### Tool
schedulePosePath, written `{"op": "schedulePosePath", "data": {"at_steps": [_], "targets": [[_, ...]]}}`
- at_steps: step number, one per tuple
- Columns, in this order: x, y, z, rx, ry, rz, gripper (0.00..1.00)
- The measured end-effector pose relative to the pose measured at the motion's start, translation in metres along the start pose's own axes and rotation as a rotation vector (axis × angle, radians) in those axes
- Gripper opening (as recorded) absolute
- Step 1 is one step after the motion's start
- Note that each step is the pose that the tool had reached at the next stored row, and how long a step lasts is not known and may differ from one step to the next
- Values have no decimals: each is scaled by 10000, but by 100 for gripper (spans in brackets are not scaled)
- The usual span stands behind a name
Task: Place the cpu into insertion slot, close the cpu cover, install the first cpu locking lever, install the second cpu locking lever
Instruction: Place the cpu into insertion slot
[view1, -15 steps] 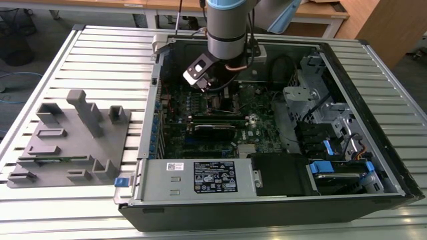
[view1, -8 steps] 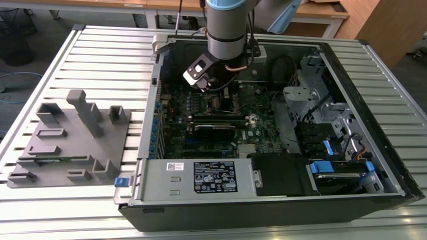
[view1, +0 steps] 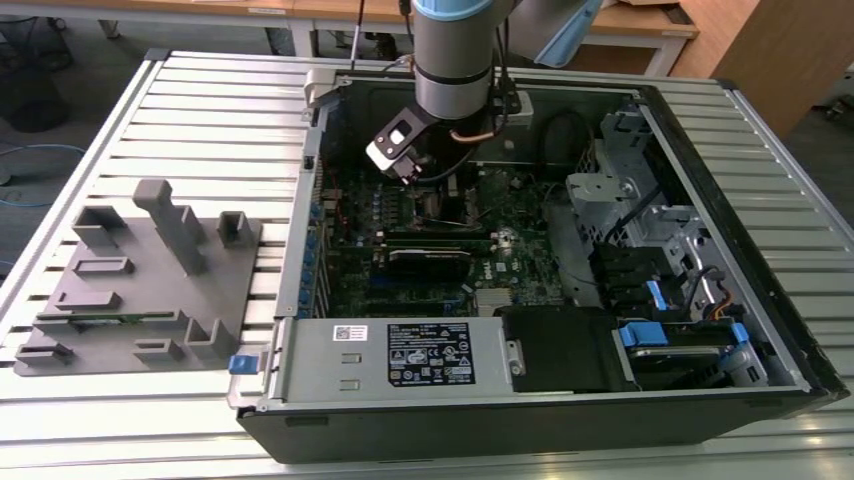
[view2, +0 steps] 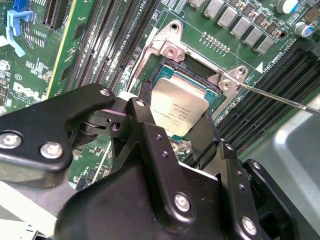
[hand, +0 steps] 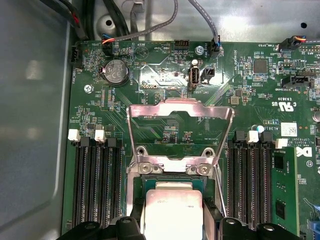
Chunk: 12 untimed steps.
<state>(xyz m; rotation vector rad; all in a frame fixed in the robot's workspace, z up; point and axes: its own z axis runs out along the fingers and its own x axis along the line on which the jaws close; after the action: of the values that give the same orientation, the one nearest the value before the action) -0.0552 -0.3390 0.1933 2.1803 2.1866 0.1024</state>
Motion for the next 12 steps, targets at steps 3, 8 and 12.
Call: {"op": "schedulePosePath", "data": {"at_steps": [3, 8, 12], "targets": [[0, -2, 4, -1, 0, 0, 54], [-1, -4, 13, 3, -4, -1, 54], [0, -4, 15, 0, -1, -1, 54]]}}
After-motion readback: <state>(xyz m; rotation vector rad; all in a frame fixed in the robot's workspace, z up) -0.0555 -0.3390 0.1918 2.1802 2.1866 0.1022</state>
